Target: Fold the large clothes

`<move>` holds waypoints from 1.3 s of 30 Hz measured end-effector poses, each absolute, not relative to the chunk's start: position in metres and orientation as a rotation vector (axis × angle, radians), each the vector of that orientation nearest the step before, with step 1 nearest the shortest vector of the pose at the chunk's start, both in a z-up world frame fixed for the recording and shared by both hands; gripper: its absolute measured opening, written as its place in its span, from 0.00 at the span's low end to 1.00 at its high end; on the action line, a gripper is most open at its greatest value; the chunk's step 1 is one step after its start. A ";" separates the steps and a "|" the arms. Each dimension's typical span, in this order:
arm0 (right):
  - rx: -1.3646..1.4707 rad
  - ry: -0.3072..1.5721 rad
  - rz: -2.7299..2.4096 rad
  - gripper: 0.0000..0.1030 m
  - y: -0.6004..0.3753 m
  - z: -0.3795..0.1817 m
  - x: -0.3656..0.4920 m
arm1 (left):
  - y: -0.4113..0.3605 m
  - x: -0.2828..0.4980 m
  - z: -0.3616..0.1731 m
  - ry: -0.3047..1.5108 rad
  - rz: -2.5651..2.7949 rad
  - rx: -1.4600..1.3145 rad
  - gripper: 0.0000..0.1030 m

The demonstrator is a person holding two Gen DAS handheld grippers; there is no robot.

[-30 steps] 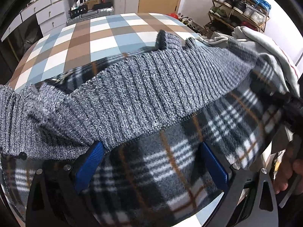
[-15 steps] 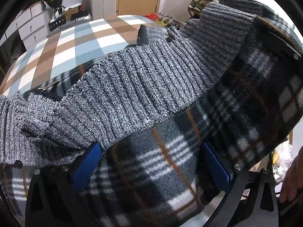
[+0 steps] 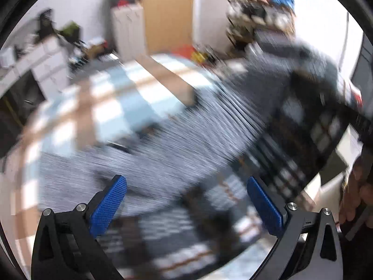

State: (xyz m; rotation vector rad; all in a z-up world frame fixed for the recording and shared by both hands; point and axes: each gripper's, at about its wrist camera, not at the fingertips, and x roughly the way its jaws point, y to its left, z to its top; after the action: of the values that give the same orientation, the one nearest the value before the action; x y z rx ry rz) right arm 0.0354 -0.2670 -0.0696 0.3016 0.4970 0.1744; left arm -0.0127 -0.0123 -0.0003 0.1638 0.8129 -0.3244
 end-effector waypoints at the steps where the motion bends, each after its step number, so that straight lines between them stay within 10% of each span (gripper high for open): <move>1: 0.312 0.499 0.172 0.26 -0.267 -0.070 0.035 | -0.001 -0.011 0.003 0.796 -0.286 0.166 0.98; 10: 0.300 0.503 0.154 0.26 -0.262 -0.070 0.038 | 0.125 0.055 -0.074 1.165 -0.099 -0.177 0.98; 39: -0.119 0.367 0.090 0.24 -0.197 -0.006 0.041 | 0.078 0.046 -0.075 1.245 -0.443 -0.179 0.87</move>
State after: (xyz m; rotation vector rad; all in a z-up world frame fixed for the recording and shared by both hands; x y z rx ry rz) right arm 0.0412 -0.1967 -0.0065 -0.1193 0.3675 0.0904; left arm 0.0464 0.0781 -0.0749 -0.1793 1.2453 -0.4428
